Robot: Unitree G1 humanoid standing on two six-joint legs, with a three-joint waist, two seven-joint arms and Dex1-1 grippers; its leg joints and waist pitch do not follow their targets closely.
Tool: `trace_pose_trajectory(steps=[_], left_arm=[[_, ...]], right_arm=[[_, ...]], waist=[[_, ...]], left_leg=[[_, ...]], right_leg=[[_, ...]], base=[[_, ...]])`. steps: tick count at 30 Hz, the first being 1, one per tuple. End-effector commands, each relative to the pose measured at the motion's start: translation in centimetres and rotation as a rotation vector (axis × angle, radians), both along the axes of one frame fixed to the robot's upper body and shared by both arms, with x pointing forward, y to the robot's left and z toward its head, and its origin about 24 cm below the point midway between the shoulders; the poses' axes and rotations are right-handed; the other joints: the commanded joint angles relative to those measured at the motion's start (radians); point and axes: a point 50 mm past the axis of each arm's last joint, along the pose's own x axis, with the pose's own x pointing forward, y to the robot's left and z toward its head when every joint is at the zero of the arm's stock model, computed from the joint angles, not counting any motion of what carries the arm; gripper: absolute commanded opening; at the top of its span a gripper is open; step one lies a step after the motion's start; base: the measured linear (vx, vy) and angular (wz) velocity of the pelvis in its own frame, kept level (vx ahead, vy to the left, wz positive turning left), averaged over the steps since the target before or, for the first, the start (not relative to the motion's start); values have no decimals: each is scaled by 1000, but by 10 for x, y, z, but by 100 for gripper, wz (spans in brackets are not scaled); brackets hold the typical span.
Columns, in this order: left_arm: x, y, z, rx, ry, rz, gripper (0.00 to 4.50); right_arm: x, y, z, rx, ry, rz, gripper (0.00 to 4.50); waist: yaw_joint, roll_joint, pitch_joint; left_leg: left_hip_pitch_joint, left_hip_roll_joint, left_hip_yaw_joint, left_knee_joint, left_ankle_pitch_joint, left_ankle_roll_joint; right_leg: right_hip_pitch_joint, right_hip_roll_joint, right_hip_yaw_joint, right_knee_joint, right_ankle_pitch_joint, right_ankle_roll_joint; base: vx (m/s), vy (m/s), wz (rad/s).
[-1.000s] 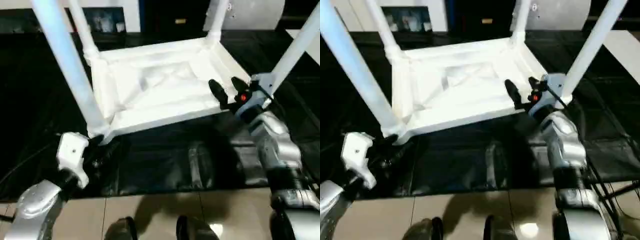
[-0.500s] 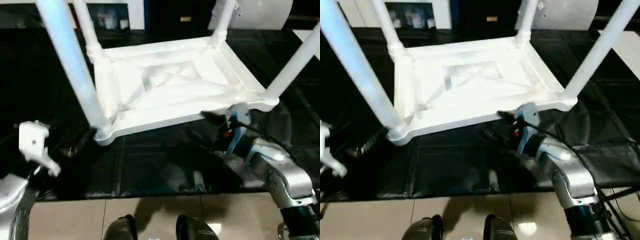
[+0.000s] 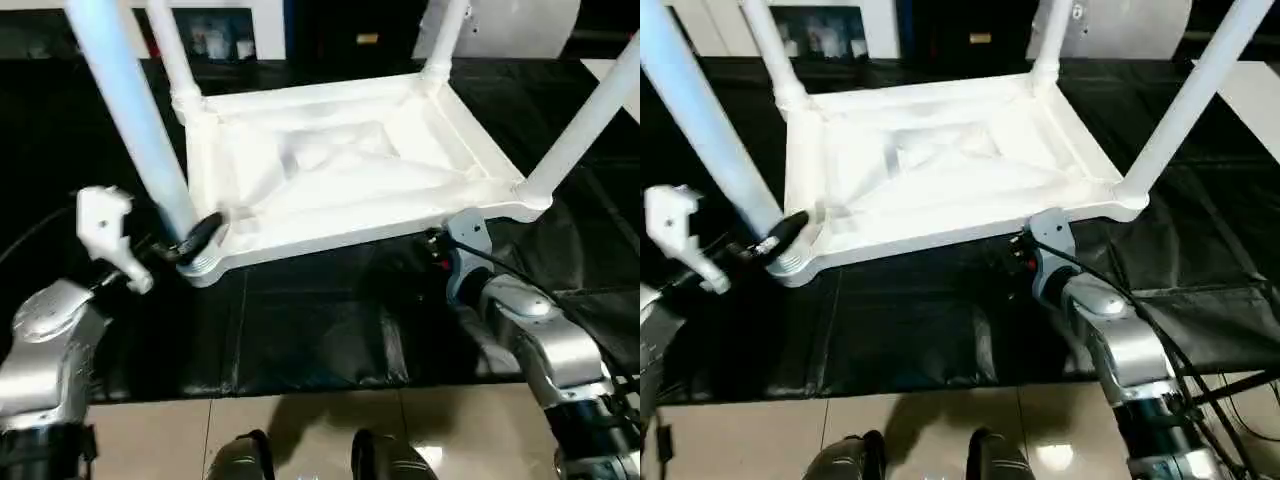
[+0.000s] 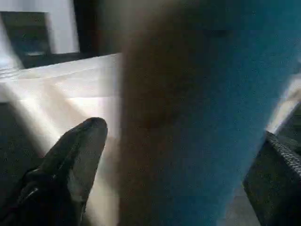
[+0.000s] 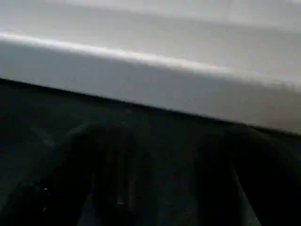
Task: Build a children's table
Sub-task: Rotate table base
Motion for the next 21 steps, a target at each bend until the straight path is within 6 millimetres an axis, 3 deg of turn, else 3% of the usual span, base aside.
trace_pose_trajectory(steps=[1, 4, 10, 14, 16, 21], left_arm=[[-3, -19, -2, -18, 41, -155, 436], [-5, -26, -2, -14, 54, -220, 436], [-18, -40, -4, -22, 89, -336, 436], [-33, -57, -4, -32, 121, -450, 436], [-44, -76, -4, -56, 136, -539, 436], [-47, -100, -4, -84, 129, -592, 436]], right_arm=[[6, 3, 0, -39, -16, -4, 450], [9, 9, -1, -27, -10, 0, 450], [17, 18, 0, -10, -13, 1, 450], [21, 30, 5, 25, -36, 51, 450], [24, 38, 8, 16, -73, 79, 450], [28, 50, 10, 22, -93, 121, 450]], waist=[[3, 1, -76], [4, 4, -73], [0, 4, -67], [-4, 2, -68], [-8, 0, -68], [-21, -2, -67]], left_leg=[[25, 47, -19, -58, -128, 58], [28, 51, -17, -59, -133, 74], [30, 54, -18, -64, -179, 46], [29, 55, -17, -64, -185, 43], [29, 55, -17, -64, -185, 41], [25, 51, -17, -62, -184, 44]], right_leg=[[59, -76, 51, -57, -127, -212], [58, -74, 51, -59, -131, -218], [57, -75, 52, -64, -207, -203], [56, -74, 54, -63, -216, -195], [57, -75, 53, -63, -220, -196], [59, -73, 53, -65, -232, -188]], base=[[0, 0, 0], [0, 0, 0], [0, 0, 0], [0, 0, 0], [0, 0, 0], [0, 0, 0]])
